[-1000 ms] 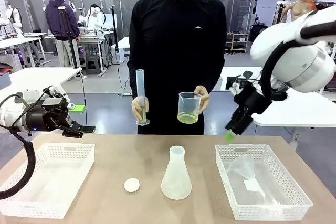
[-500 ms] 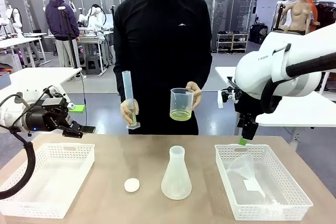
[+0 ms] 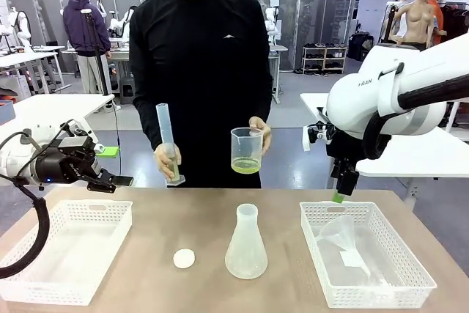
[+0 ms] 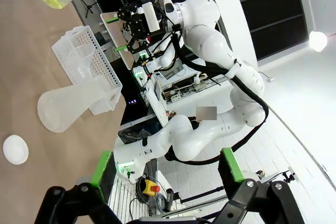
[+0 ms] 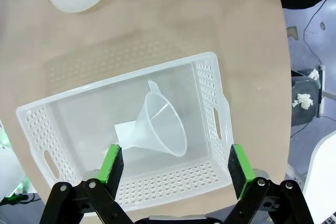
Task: Prepare the solutions needed for the experiment.
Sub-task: Pick up the Plastic Funnel and insert it into the Big flask.
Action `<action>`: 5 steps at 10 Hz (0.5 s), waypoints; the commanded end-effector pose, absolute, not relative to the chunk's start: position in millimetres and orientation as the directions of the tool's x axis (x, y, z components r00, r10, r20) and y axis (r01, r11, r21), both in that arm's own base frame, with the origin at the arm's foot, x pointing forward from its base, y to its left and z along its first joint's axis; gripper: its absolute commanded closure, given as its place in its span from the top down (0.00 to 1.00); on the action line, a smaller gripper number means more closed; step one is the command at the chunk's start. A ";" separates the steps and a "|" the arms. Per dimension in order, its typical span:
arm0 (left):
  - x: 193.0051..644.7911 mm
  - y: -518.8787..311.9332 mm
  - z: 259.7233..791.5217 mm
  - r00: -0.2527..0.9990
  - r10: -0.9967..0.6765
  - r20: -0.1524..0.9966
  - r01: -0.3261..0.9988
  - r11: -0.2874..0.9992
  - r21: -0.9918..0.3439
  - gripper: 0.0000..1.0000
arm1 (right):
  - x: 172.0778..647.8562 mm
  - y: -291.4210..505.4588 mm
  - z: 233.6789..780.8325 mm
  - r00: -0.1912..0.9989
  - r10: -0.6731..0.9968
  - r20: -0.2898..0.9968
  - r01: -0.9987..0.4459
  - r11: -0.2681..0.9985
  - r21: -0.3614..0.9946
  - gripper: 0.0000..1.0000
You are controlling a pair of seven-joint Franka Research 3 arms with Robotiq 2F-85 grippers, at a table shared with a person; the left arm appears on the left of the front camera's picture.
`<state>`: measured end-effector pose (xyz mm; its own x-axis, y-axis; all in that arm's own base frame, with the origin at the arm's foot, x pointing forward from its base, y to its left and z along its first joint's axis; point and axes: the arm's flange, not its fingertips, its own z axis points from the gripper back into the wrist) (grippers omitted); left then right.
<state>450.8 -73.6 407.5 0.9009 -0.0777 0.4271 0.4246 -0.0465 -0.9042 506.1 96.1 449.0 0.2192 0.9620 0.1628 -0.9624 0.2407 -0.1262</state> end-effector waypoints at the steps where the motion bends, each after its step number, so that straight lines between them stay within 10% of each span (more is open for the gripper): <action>1: 447.3 -74.8 408.6 0.900 -0.076 0.429 0.427 -0.040 -0.903 1.00 | 506.5 96.2 448.2 0.221 0.962 0.163 -0.962 0.242 -0.126 1.00; 5: 447.3 -74.8 408.6 0.900 -0.076 0.429 0.427 -0.040 -0.903 1.00 | 538.9 95.9 421.0 0.045 0.999 0.001 -0.999 0.045 -0.027 1.00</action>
<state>450.7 -73.8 407.6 0.9008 -0.0781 0.4271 0.4247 -0.0466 -0.9041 526.3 98.9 418.2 0.0901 0.9955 0.0286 -0.9935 0.0919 -0.0678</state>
